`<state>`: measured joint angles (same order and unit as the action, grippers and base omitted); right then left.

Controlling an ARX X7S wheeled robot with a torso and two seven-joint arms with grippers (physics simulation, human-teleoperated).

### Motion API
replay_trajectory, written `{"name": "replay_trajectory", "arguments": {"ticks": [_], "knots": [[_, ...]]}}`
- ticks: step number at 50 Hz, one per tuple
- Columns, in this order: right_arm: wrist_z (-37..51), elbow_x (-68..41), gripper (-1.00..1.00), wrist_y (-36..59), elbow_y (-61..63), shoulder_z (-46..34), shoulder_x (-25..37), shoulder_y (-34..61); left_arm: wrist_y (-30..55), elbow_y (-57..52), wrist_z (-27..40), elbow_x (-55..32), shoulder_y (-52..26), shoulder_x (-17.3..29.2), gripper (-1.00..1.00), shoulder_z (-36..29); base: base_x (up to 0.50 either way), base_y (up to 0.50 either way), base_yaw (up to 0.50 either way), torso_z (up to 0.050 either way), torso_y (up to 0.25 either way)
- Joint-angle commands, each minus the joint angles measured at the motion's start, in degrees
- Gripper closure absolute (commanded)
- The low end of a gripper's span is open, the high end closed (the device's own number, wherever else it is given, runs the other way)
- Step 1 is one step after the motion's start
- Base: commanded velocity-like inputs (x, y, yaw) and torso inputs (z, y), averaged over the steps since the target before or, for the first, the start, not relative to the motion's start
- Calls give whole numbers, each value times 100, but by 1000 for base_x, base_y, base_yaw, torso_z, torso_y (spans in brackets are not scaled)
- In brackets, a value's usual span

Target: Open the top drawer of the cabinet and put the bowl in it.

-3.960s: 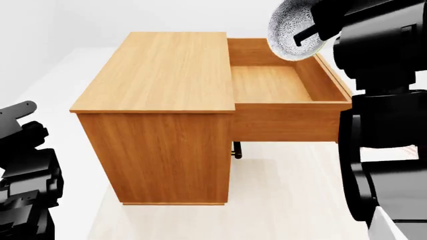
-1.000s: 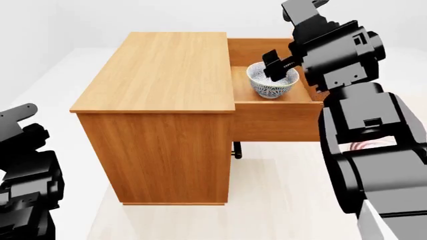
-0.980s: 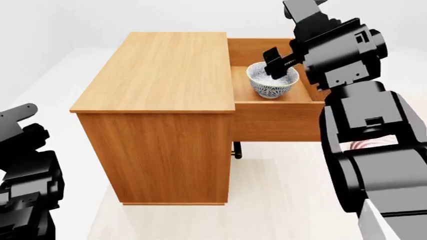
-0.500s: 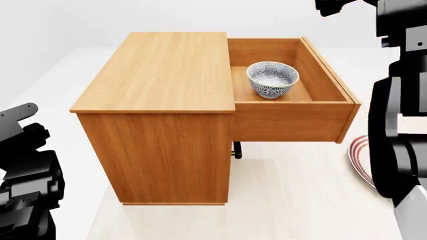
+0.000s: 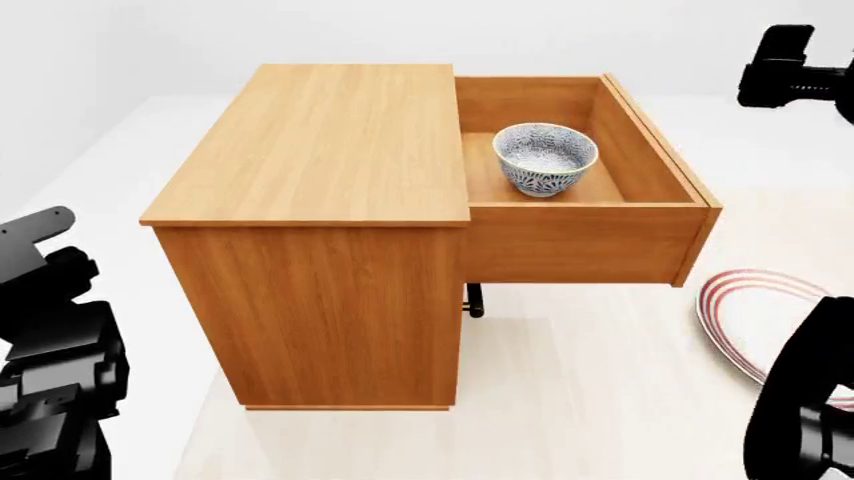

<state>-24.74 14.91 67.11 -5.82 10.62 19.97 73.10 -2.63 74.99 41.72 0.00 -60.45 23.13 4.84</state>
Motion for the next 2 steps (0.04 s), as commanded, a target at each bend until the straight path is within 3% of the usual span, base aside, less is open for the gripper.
{"name": "replay_trajectory", "arguments": {"ticks": [1, 2], "knots": [[-307, -227, -100, 118, 1300, 1022, 148, -1308, 0, 0, 13, 2, 4, 12, -100, 0, 0, 0, 0, 0, 0], [-329, -243, -100, 96, 1333, 1088, 156, -1390, 1, 0, 16, 2, 4, 12, -100, -1, 0, 0, 0, 0, 0]]}}
